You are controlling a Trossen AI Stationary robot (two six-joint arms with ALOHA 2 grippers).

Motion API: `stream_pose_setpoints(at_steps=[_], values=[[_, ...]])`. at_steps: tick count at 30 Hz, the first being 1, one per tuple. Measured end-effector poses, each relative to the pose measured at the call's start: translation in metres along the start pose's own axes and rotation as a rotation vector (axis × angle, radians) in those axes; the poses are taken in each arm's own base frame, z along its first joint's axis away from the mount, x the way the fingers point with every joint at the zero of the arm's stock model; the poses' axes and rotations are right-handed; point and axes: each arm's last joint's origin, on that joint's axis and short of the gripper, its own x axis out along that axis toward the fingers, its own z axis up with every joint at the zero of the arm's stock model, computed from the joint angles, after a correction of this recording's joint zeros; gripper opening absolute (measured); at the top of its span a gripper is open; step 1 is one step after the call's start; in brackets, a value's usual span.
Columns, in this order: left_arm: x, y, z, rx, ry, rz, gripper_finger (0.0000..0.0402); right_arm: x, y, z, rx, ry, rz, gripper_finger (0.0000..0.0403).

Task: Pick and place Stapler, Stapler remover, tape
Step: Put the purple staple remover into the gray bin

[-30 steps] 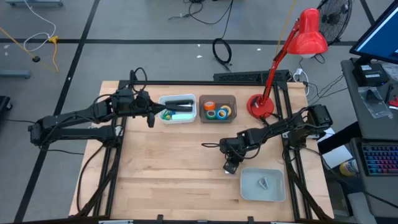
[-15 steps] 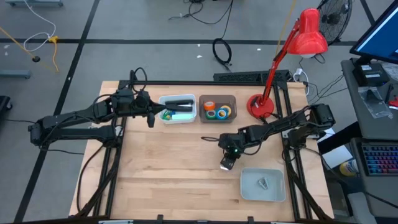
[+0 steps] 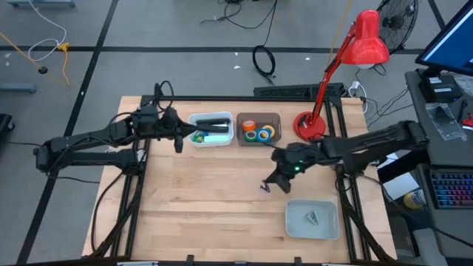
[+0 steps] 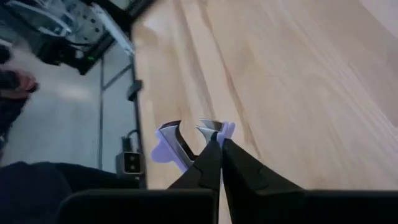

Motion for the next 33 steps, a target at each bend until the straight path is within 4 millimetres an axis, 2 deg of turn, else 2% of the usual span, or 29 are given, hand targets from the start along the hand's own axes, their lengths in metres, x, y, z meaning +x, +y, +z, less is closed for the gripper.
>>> stream_pose_setpoints(at_steps=[4, 9, 14, 18, 24, 33], values=[[0.0, -0.011, 0.002, 0.08, -0.034, -0.082, 0.0019, -0.023, 0.014, -0.011, -0.058, -0.039, -0.001, 0.0], [-0.002, -0.034, -0.001, 0.151, -0.036, -0.221, 0.0019, -0.04, 0.028, -0.033, -0.08, -0.033, -0.022, 0.0], [-0.009, -0.055, -0.006, 0.19, -0.042, -0.3, 0.0019, -0.046, 0.038, -0.057, -0.057, 0.039, -0.037, 0.0], [-0.022, -0.066, -0.007, 0.244, -0.082, -0.357, 0.0019, -0.046, 0.041, -0.076, -0.019, 0.126, -0.088, 0.0], [-0.042, -0.067, -0.013, 0.289, -0.058, -0.413, 0.0019, -0.043, 0.047, -0.097, 0.032, 0.219, -0.121, 0.0], [-0.055, -0.058, -0.014, 0.337, -0.068, -0.39, 0.0019, -0.03, 0.051, -0.122, 0.097, 0.317, -0.209, 0.0]])
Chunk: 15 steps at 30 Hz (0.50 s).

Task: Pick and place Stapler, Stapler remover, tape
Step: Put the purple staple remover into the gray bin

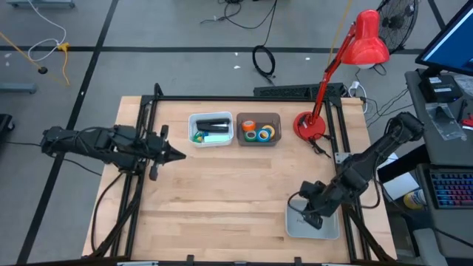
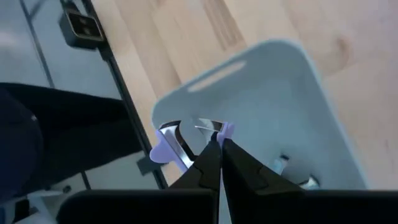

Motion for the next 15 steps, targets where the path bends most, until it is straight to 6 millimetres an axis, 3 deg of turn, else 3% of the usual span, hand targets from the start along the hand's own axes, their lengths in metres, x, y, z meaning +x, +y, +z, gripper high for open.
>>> stream_pose_setpoints(at_steps=[15], values=[[-0.015, 0.004, -0.056, -0.056, -0.101, -0.024, 0.0019, 0.037, 0.005, -0.007, 0.058, 0.142, -0.08, 0.0]])
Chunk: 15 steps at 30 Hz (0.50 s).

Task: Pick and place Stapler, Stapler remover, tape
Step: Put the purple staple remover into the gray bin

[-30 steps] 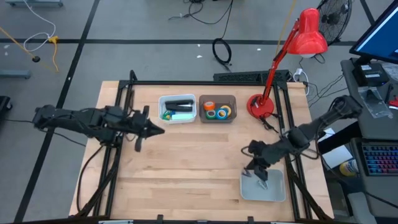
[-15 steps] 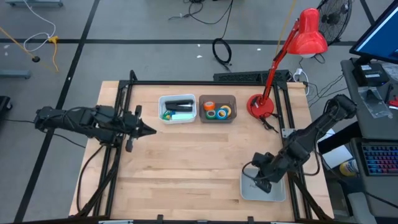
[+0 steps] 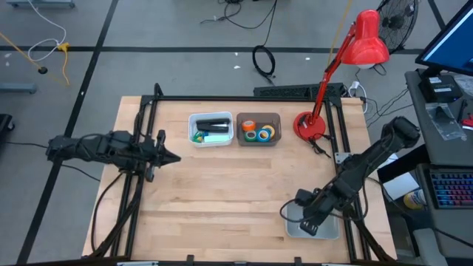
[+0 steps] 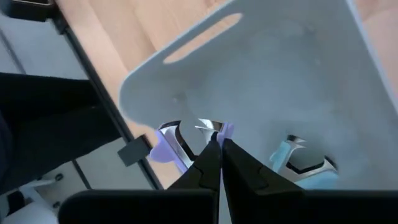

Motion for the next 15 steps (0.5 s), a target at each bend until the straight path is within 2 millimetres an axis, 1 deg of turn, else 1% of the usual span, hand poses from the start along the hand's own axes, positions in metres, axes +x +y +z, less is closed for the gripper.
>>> stream_pose_setpoints(at_steps=[7, 12, 15], values=[[-0.011, 0.001, -0.016, -0.005, -0.034, -0.003, 0.0019, 0.02, 0.004, 0.003, 0.042, 0.001, -0.031, 0.0], [-0.021, 0.001, -0.022, -0.021, -0.018, -0.003, 0.0019, 0.035, 0.002, 0.005, 0.081, 0.013, -0.085, 0.0], [-0.027, 0.001, -0.024, -0.021, -0.028, -0.003, 0.0019, 0.038, 0.002, 0.007, 0.089, -0.016, -0.102, 0.0]])
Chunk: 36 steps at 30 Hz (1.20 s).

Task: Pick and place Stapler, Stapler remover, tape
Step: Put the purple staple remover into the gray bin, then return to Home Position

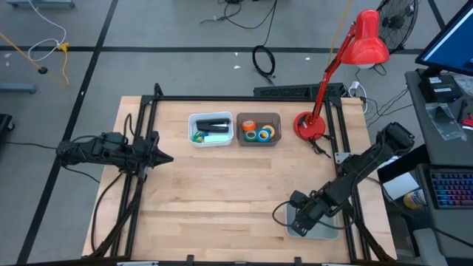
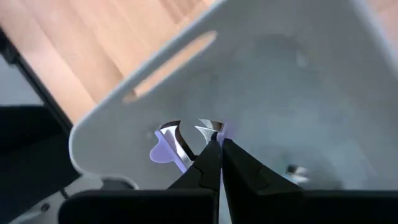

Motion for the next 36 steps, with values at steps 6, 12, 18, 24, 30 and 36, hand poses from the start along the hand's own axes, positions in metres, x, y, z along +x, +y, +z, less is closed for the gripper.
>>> stream_pose_setpoints(at_steps=[6, 12, 18, 24, 30, 36], values=[[-0.004, 0.0, -0.002, -0.001, 0.015, 0.0, 0.0019, 0.0, -0.003, 0.007, 0.033, -0.025, -0.019, 0.0001], [-0.004, -0.001, -0.001, 0.0, 0.009, -0.015, 0.0019, 0.004, -0.009, 0.009, 0.066, 0.03, -0.025, 0.0021], [-0.004, -0.002, -0.001, 0.012, 0.009, -0.018, 0.0019, 0.01, -0.017, 0.006, 0.083, 0.102, -0.038, 0.005], [-0.005, -0.002, -0.001, 0.009, 0.008, -0.018, 0.0019, -0.005, -0.013, 0.006, 0.082, 0.11, 0.054, 0.0073], [-0.005, -0.002, 0.0, 0.001, 0.008, -0.017, 0.0019, -0.044, -0.012, 0.004, 0.123, 0.04, 0.244, 0.0064], [-0.005, -0.002, 0.0, -0.002, 0.007, -0.017, 0.0019, -0.088, -0.02, 0.009, -0.025, -0.319, 0.383, 0.0034]])
